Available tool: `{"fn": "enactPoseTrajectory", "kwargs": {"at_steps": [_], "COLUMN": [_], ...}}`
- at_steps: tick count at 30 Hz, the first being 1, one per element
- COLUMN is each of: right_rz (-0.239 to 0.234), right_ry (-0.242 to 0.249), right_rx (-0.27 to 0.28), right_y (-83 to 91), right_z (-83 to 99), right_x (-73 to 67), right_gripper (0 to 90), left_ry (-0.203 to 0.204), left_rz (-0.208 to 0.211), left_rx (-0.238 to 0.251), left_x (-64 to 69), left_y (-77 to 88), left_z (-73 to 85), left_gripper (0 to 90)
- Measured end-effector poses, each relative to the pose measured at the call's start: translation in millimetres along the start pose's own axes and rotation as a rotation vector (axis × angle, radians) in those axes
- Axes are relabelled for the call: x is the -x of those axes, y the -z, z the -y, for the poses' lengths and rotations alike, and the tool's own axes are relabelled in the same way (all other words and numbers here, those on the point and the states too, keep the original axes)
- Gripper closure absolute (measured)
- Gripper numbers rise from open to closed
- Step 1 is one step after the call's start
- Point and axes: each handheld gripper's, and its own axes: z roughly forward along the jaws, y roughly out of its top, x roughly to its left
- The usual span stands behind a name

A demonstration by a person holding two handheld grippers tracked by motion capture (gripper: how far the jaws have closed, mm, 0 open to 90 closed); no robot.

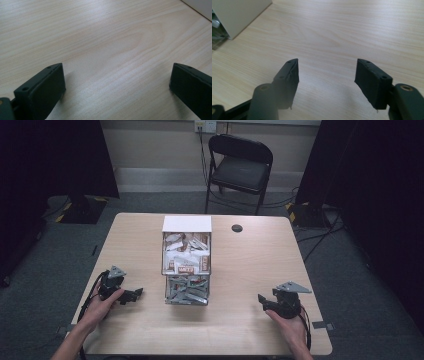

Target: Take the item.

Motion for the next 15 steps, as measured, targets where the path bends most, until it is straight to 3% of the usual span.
{"fn": "enactPoseTrajectory", "kwargs": {"at_steps": [3, 10, 15], "right_rz": [-0.009, -0.066, -0.084], "right_ry": [0.001, -0.011, 0.015], "right_rx": [0.032, 0.037, 0.043], "right_y": [5.8, 13.8, 17.7], "right_z": [-3.2, -8.9, -13.9], "right_x": [-4.2, -11.1, -18.9], "right_gripper": [39.5, 44.4, 46.6], "left_ry": [0.0, 0.0, 0.004], "left_rz": [0.0, -0.001, -0.002], "left_rx": [0.0, -0.001, 0.003], "left_x": [0.0, 0.0, 0.3], "left_y": [0.0, 0.1, -0.1], "left_z": [0.0, 0.0, 0.1], "left_gripper": [0.0, 0.0, 0.0]}}
